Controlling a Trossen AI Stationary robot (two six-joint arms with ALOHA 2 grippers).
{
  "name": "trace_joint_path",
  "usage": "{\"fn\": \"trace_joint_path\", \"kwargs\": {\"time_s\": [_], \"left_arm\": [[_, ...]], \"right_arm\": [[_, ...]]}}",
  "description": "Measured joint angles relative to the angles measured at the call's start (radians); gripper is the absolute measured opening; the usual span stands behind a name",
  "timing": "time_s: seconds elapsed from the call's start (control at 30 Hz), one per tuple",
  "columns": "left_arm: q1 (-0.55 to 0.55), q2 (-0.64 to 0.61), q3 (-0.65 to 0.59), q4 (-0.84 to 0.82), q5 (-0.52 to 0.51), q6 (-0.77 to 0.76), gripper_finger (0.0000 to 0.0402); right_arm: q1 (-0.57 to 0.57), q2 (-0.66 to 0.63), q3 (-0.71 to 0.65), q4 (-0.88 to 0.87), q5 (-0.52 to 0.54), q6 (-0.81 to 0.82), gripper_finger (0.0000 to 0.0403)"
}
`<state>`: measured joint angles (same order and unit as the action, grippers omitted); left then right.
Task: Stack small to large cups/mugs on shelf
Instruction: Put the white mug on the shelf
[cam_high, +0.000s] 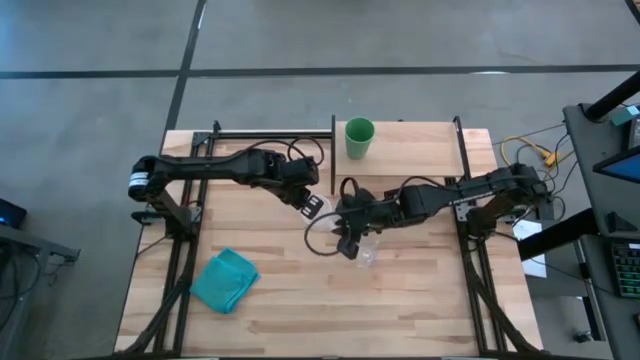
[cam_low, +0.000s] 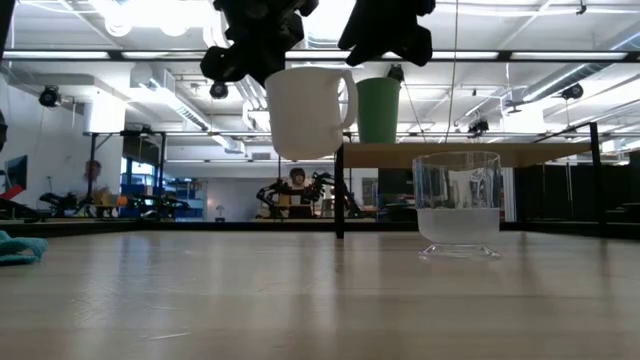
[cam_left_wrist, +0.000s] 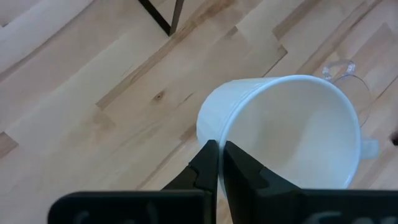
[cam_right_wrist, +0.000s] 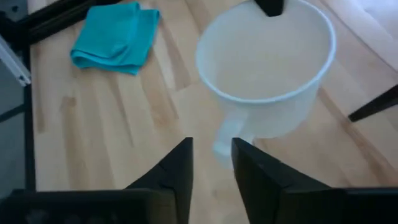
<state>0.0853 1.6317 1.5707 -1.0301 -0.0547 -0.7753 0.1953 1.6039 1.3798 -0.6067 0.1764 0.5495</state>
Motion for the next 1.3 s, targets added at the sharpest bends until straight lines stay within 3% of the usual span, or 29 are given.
{"fn": "trace_joint_path", "kwargs": {"time_s": [0.17, 0.33, 1.0, 1.3], "left_arm": [[0.005, -0.004, 0.0, 0.0, 0.0, 0.001, 0.0], [0.007, -0.004, 0.004, 0.001, 0.0, 0.0, 0.0], [0.012, -0.05, 0.007, 0.105, -0.005, -0.003, 0.0], [0.012, -0.049, -0.002, 0.105, -0.004, -0.003, 0.0]], "right_arm": [[0.001, 0.0, -0.001, 0.006, -0.001, 0.046, 0.0152], [0.003, 0.0, -0.003, 0.005, 0.052, 0.052, 0.0169], [0.006, 0.0, -0.049, -0.011, 0.167, 0.078, 0.017], [0.006, 0.0, -0.049, -0.037, 0.185, 0.078, 0.0136]]}}
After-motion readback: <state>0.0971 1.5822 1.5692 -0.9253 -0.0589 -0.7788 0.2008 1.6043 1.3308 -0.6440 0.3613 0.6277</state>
